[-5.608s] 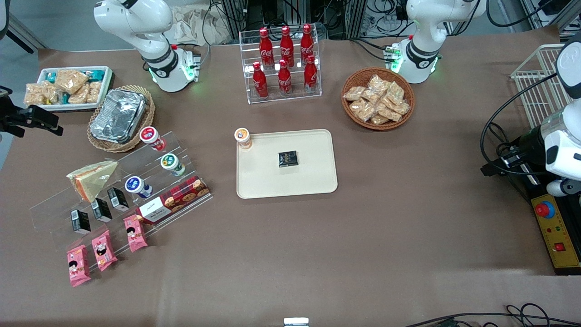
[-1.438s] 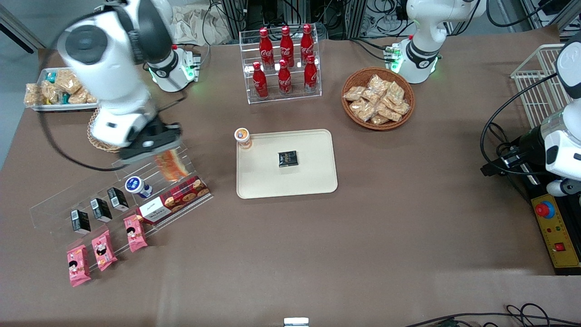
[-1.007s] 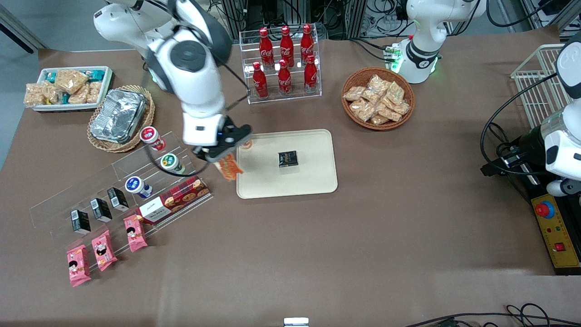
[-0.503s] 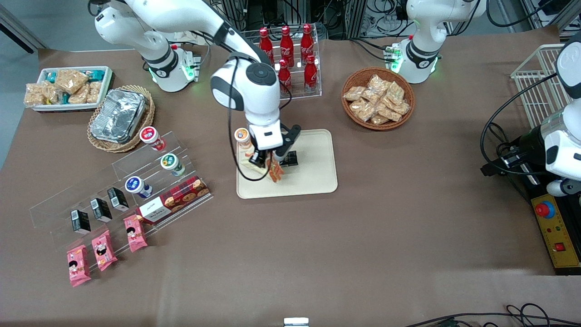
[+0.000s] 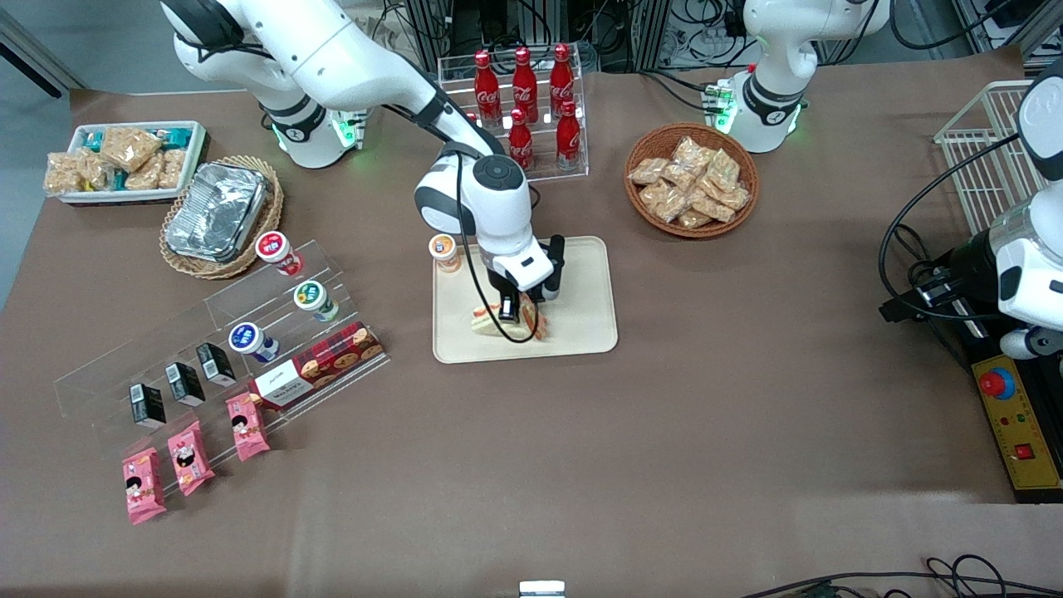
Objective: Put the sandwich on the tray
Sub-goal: 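Lower the sandwich onto the tray beside the black packet and open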
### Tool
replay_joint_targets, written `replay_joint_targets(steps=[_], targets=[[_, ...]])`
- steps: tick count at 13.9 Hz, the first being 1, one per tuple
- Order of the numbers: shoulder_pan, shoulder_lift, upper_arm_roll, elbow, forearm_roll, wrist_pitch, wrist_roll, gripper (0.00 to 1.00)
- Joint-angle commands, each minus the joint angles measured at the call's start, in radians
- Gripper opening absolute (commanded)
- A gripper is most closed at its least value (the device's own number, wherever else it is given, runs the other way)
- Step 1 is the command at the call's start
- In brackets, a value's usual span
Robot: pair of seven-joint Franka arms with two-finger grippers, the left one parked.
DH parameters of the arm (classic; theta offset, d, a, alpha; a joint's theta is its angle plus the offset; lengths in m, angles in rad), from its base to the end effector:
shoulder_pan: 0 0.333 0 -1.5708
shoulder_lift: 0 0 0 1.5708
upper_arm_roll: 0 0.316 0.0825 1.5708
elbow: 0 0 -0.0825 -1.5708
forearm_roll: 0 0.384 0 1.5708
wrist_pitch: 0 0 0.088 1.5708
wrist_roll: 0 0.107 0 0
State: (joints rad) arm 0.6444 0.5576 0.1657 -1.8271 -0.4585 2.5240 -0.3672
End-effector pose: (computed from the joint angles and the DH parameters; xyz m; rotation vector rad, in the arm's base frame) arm 0.4601 0.4771 0.2453 2.1645 2.0187 0.2920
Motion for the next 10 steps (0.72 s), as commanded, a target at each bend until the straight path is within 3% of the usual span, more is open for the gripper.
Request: replay_joint_targets(steps=[1, 4, 5, 6, 8, 10], targets=[[-0.005, 0.047, 0.000, 0.031, -0.022, 0.067, -0.105, 0.00], [0.001, 0.068, 0.002, 0.031, -0.025, 0.084, -0.122, 0.00], [0.008, 0.070, 0.002, 0.028, -0.022, 0.084, -0.119, 0.05], [0.011, 0.070, 0.002, 0.029, -0.022, 0.084, -0.114, 0.25], [0.015, 0.074, 0.002, 0.029, -0.019, 0.087, -0.113, 1.00], [0.015, 0.073, 0.002, 0.031, -0.022, 0.087, -0.122, 1.00]])
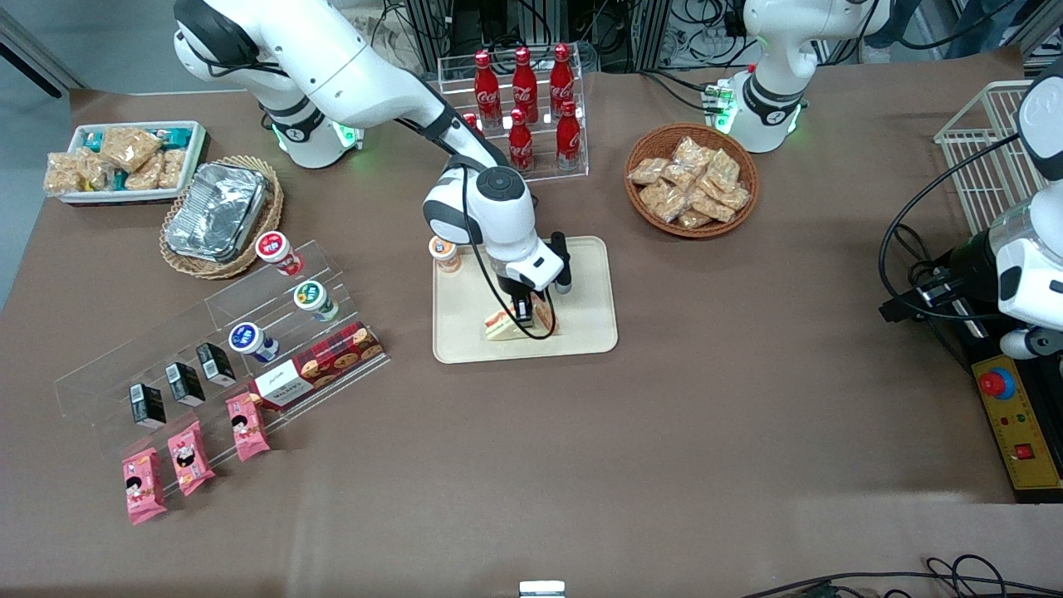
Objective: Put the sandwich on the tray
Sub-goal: 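Lower the sandwich onto the tray beside the black packet and open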
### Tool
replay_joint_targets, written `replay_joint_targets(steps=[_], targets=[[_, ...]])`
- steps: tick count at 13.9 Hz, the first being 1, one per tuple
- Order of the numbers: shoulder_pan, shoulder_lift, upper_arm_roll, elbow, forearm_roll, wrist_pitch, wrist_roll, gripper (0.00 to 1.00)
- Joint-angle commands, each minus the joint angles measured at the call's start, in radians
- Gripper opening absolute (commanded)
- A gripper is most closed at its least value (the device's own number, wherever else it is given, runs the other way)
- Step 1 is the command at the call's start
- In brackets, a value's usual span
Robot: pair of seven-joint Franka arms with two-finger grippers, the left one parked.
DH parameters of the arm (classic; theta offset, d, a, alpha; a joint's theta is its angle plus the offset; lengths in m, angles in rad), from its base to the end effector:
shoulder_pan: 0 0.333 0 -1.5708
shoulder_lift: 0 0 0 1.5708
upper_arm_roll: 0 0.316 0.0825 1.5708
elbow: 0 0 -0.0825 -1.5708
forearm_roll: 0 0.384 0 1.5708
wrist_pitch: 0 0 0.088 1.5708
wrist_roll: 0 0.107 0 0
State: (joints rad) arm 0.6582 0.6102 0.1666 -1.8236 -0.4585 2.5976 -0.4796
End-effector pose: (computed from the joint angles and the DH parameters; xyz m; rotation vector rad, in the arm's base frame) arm 0.4512 0.4882 0.2197 2.0351 2.1785 0.3128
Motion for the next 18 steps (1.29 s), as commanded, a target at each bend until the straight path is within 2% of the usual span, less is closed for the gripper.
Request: replay_joint_targets(steps=[1, 4, 8, 11, 14, 17, 18], targets=[[0.000, 0.020, 0.001, 0.027, -0.025, 0.015, -0.011, 1.00], [0.000, 0.008, 0.001, 0.030, -0.026, 0.013, -0.011, 1.00], [-0.014, -0.059, 0.001, 0.037, 0.004, -0.025, -0.001, 1.00], [-0.012, -0.136, -0.001, 0.037, 0.136, -0.132, 0.015, 1.00], [-0.014, -0.219, -0.001, 0.035, 0.159, -0.273, 0.033, 1.00], [-0.003, -0.303, 0.011, 0.030, 0.162, -0.494, 0.302, 1.00], [-0.012, -0.320, 0.039, 0.030, 0.162, -0.555, 0.396, 1.00]])
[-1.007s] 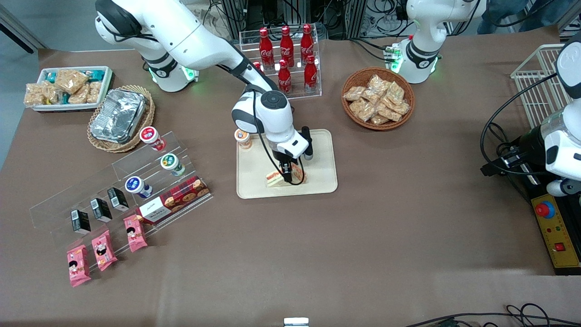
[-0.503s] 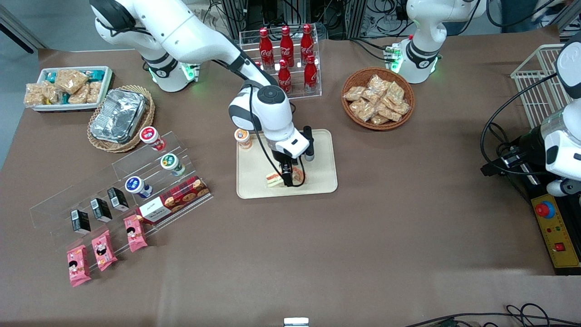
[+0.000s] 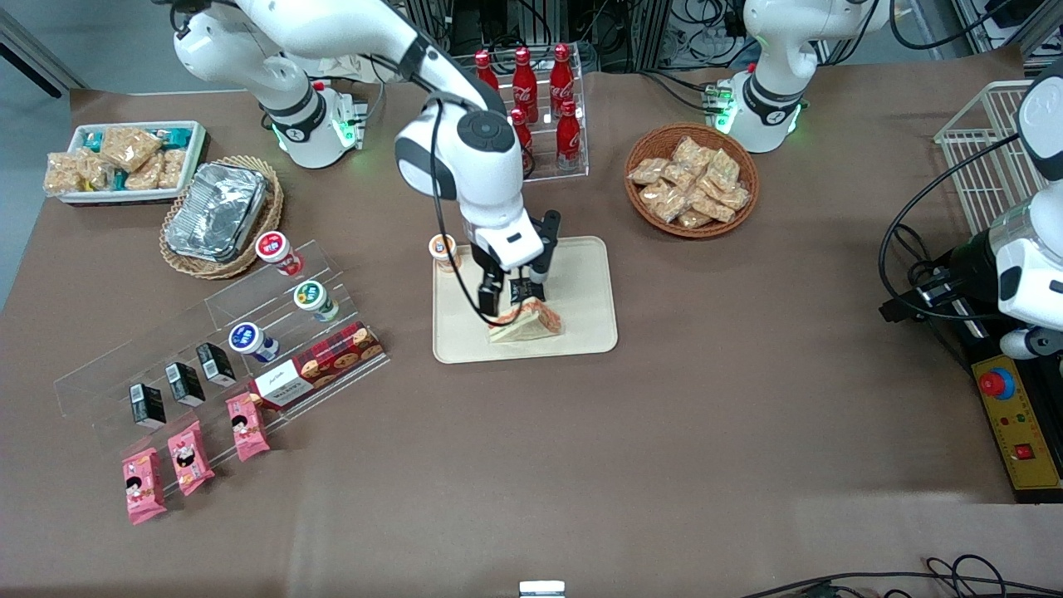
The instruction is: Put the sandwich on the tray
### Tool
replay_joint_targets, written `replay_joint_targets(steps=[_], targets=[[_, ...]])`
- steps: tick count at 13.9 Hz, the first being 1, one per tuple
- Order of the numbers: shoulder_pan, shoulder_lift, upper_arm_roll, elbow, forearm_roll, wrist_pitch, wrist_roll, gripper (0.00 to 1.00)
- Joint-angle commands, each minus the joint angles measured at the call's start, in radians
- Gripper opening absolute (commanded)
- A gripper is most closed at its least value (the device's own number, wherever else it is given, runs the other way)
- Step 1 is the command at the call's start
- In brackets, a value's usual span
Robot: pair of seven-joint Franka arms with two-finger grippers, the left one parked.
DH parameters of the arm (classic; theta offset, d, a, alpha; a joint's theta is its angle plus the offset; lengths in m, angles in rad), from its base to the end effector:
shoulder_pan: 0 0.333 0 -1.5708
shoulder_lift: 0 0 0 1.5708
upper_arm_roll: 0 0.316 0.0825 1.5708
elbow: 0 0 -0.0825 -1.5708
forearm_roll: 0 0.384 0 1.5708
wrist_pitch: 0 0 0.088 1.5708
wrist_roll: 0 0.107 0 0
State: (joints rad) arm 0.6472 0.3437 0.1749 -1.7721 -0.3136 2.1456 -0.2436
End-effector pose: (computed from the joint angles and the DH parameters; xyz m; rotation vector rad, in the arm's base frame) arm 0.4565 0.4592 0.3739 2.4173 1.6912 0.1417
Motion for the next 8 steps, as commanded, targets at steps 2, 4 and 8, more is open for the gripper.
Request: replay_joint_targets(steps=[2, 4, 8], targets=[[-0.003, -0.075, 0.044, -0.023, 0.016, -0.199, 0.281, 1.00], [-0.003, -0.118, 0.044, -0.024, 0.018, -0.275, 0.381, 1.00], [-0.021, -0.225, 0.044, -0.043, 0.015, -0.338, 0.669, 1.00]])
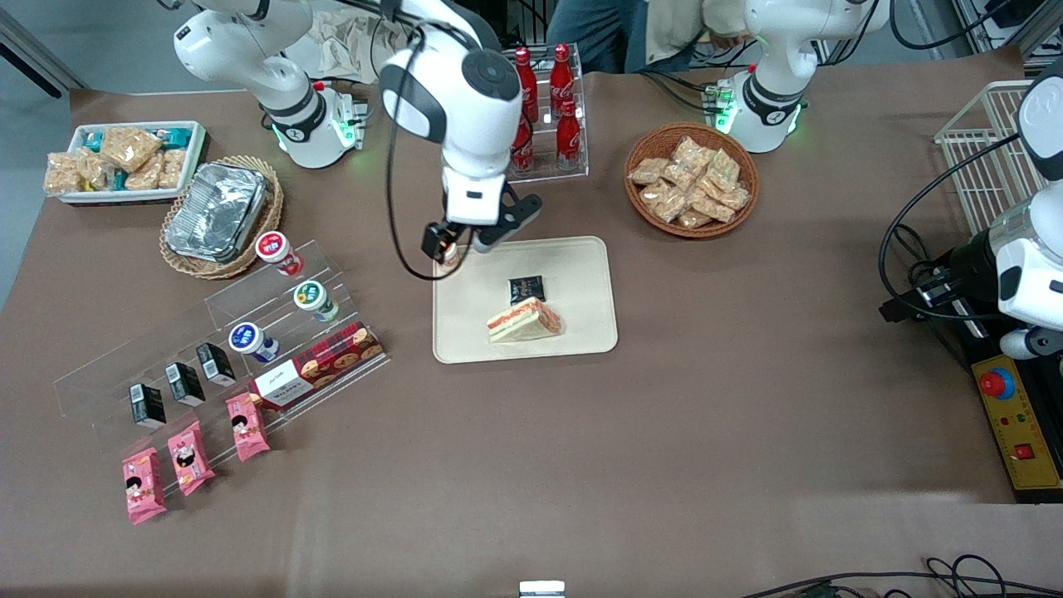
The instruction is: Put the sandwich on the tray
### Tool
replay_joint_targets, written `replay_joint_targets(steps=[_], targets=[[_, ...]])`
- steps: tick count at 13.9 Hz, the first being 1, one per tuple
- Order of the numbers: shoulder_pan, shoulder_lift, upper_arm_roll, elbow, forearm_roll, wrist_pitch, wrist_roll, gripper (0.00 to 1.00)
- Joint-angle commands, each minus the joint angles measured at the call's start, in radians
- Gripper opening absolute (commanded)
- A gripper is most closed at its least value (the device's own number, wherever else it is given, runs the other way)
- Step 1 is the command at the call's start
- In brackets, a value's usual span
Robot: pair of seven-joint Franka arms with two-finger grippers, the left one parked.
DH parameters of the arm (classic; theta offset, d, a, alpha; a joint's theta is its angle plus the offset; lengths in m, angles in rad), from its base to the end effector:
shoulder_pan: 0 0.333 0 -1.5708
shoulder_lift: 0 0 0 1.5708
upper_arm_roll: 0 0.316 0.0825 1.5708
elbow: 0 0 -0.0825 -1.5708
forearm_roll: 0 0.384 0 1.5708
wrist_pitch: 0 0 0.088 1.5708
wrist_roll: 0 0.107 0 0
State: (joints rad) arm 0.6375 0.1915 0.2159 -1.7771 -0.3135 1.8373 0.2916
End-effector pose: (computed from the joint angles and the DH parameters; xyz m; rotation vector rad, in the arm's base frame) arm 0.4190 0.4324 0.4423 2.7034 0.9302 0.0492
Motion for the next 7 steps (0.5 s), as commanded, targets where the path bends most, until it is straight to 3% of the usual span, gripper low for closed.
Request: replay_joint_targets(steps=[1, 5, 7], targets=[[-0.022, -0.093, 0.003, -0.042, 0.013, -0.045, 0.208, 1.00], [-0.079, -0.190, 0.005, -0.084, 0.016, -0.046, 0.359, 1.00], [-0.087, -0.211, 0.016, -0.088, 0.014, -0.029, 0.589, 1.00]])
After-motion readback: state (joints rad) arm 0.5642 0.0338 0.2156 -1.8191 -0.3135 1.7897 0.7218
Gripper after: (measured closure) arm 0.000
